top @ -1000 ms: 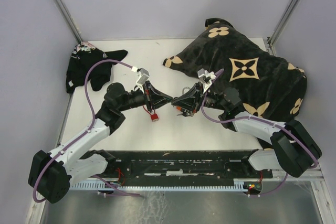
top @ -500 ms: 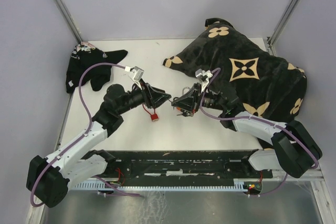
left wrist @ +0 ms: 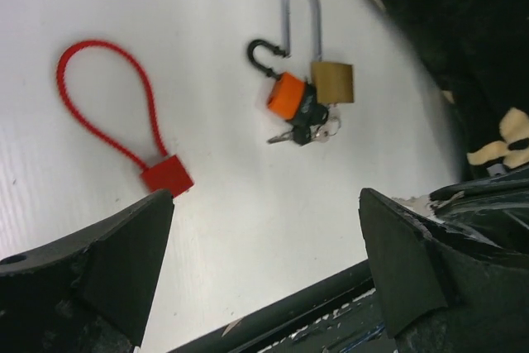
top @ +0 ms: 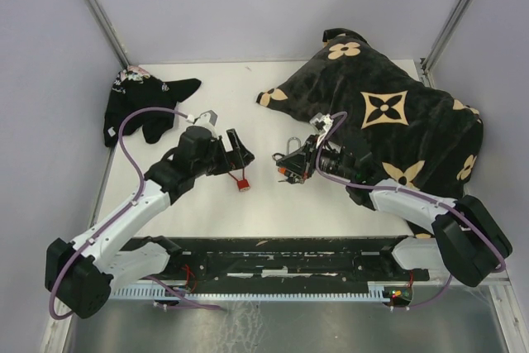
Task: Unlock with the key
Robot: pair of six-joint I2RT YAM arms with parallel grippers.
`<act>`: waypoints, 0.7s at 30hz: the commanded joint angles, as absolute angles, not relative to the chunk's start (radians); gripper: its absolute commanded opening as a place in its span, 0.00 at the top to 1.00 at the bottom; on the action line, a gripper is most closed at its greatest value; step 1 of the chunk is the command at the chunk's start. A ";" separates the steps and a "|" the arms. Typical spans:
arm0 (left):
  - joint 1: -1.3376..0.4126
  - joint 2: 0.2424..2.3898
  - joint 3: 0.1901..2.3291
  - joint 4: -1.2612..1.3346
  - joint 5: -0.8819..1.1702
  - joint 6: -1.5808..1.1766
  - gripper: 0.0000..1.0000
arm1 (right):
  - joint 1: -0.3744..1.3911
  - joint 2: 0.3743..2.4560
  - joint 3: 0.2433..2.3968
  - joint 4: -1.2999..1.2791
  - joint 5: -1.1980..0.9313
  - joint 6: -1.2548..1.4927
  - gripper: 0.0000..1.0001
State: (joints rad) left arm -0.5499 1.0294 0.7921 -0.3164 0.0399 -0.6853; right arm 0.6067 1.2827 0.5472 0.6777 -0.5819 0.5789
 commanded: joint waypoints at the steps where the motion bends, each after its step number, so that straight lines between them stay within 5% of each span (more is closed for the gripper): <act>1: -0.543 1.056 0.823 -0.464 -0.039 -0.750 0.01 | 0.606 1.288 0.518 0.734 -0.531 0.555 0.98; 21: -0.603 1.585 1.062 -0.681 -0.151 -0.830 0.10 | 0.611 1.325 0.492 0.672 -0.409 0.512 0.99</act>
